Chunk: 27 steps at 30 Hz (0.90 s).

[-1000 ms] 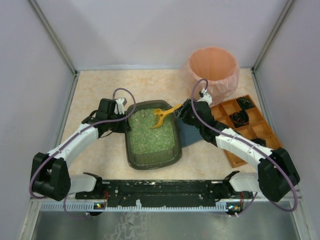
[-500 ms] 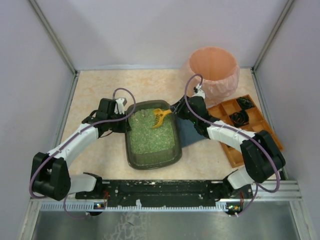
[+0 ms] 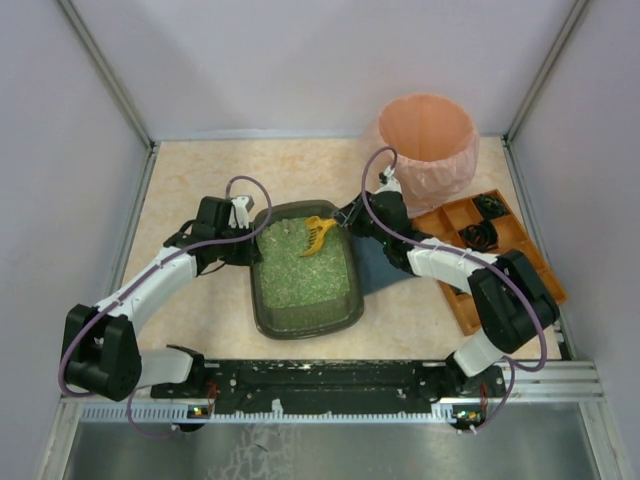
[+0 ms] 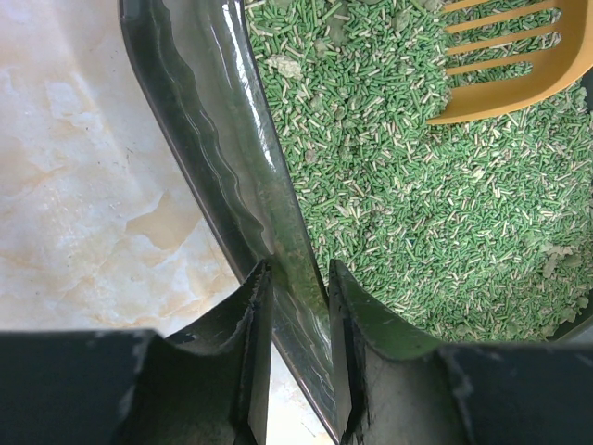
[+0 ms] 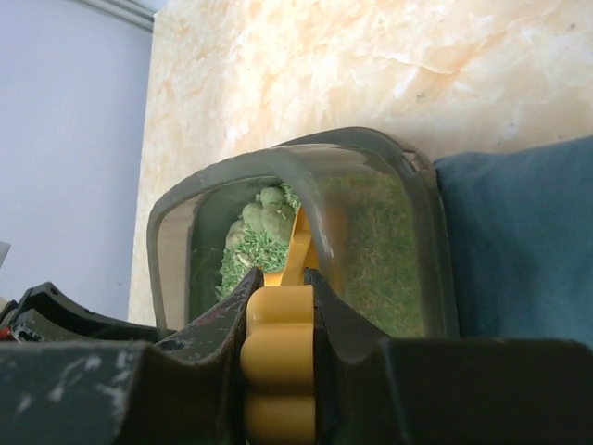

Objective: Clean the litter box

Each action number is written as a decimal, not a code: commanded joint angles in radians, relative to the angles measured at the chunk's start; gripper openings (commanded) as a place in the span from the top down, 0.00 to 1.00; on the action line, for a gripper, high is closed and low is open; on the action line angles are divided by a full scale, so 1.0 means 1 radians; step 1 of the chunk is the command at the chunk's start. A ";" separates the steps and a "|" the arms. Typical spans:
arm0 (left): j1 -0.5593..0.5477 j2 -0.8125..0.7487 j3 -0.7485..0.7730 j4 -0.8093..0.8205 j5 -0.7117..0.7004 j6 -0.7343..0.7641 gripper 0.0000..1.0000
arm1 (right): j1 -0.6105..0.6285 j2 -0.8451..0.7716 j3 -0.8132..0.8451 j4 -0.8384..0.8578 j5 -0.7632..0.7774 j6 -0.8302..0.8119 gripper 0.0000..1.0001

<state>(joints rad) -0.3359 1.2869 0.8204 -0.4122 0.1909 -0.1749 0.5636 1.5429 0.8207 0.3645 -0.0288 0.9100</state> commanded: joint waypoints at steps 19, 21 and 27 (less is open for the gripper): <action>-0.020 0.040 0.000 0.003 0.050 0.021 0.68 | 0.156 0.285 0.131 0.291 -0.200 -0.036 1.00; -0.020 0.039 -0.001 0.001 0.047 0.022 0.68 | 0.160 0.286 0.120 0.306 -0.202 -0.025 1.00; -0.020 0.034 0.003 -0.003 0.037 0.020 0.67 | 0.152 0.195 0.051 0.276 -0.151 -0.010 1.00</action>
<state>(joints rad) -0.3359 1.2903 0.8227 -0.4133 0.1917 -0.1741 0.6628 1.7874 0.9085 0.6647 -0.1207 0.8654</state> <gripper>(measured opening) 0.325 0.213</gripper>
